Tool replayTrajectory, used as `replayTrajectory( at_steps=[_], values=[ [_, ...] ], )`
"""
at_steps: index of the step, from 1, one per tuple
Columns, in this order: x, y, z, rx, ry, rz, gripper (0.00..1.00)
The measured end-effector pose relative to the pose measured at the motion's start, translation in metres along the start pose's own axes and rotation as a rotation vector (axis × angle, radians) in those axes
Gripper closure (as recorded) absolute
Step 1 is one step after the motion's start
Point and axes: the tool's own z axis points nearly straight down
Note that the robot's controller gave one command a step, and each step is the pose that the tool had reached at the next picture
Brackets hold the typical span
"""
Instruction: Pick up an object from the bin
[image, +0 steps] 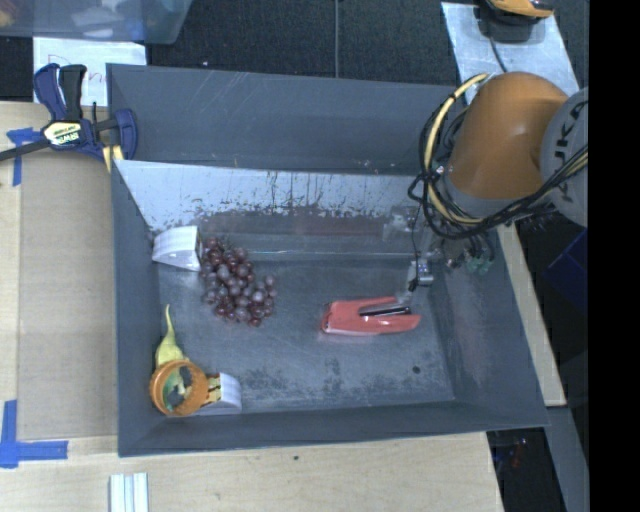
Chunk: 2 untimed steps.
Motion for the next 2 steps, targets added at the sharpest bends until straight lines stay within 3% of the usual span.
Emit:
replayTrajectory(
  at_steps=[1, 2],
  values=[
    [-0.002, 0.0, -0.005, 0.001, -0.008, -0.002, 0.0],
    [0.009, 0.0, 0.086, 0.002, -0.01, -0.047, 0.0]
  ],
)
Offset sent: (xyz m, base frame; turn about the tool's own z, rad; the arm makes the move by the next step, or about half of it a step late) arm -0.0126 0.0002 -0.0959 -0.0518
